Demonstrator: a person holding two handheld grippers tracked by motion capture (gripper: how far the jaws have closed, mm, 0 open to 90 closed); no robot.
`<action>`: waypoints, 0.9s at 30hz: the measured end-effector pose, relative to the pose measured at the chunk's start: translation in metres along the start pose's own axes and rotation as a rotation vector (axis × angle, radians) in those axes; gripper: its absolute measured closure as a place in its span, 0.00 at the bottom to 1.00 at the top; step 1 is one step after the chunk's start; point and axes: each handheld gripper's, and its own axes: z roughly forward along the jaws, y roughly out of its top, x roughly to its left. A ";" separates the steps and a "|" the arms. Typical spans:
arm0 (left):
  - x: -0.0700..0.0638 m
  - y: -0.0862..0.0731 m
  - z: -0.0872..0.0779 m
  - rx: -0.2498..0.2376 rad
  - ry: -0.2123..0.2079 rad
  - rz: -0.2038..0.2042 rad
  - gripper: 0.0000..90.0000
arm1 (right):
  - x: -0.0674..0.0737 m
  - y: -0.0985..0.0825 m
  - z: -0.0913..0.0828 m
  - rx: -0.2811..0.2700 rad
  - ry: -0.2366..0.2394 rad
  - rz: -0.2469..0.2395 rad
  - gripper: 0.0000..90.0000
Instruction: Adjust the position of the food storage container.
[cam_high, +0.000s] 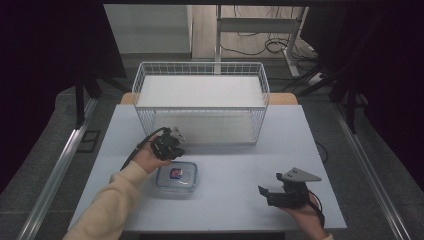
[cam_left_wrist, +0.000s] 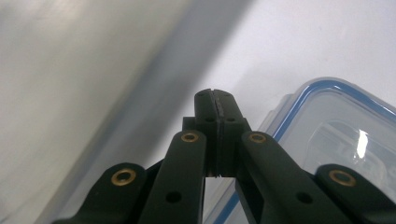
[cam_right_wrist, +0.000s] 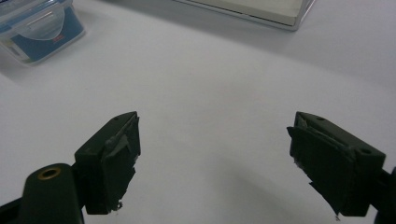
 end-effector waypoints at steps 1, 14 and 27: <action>0.000 -0.004 -0.007 -0.018 0.007 -0.020 1.00 | 0.000 0.000 0.000 -0.001 -0.001 0.000 0.18; -0.008 -0.086 -0.038 0.005 0.031 -0.194 1.00 | 0.002 0.000 0.001 0.007 0.002 -0.003 0.18; -0.018 -0.103 -0.021 0.020 -0.032 -0.264 1.00 | 0.001 0.000 0.000 0.003 -0.004 -0.002 0.18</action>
